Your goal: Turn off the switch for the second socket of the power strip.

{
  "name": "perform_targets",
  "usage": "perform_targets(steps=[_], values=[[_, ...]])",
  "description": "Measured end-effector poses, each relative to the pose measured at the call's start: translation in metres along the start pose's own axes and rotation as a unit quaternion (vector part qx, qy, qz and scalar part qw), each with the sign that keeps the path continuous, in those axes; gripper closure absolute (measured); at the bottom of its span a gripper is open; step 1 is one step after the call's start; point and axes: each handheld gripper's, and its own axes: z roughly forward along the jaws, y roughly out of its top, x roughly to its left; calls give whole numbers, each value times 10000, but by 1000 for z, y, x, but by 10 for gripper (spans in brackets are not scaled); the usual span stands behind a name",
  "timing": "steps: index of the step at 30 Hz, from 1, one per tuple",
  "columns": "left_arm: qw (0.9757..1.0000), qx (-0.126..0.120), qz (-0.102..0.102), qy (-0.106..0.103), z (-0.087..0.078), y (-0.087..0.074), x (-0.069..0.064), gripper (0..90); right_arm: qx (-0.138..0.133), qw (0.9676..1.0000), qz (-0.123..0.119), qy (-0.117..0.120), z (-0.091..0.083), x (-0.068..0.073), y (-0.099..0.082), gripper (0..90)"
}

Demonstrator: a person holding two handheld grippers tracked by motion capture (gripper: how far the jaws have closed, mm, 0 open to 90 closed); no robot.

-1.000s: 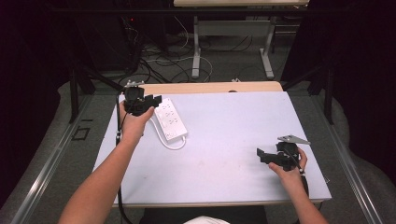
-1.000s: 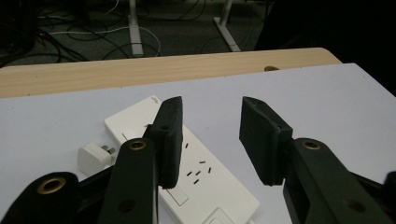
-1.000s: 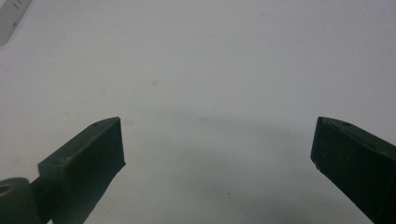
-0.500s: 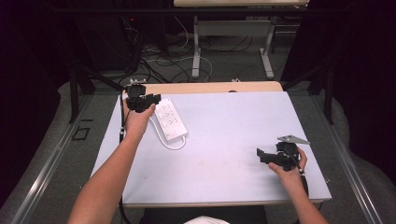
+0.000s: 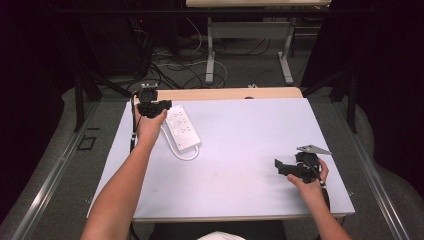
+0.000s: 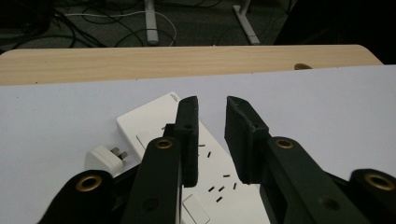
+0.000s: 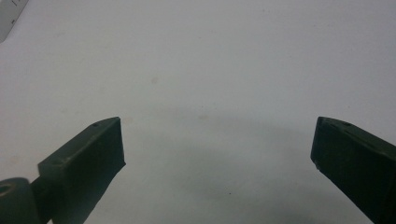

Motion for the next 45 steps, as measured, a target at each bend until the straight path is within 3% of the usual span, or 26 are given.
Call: perform_targets(steps=[19,24,45], values=[[9994,327,63,134,31,-5,12,863,18,10000,14,10,1,0,0,20],[9991,381,-35,190,39,-7,18,896,29,10000,30,7,2,0,0,21],[9969,748,-170,194,66,-24,26,900,72,9999,146,11,3,-3,-2,27]])
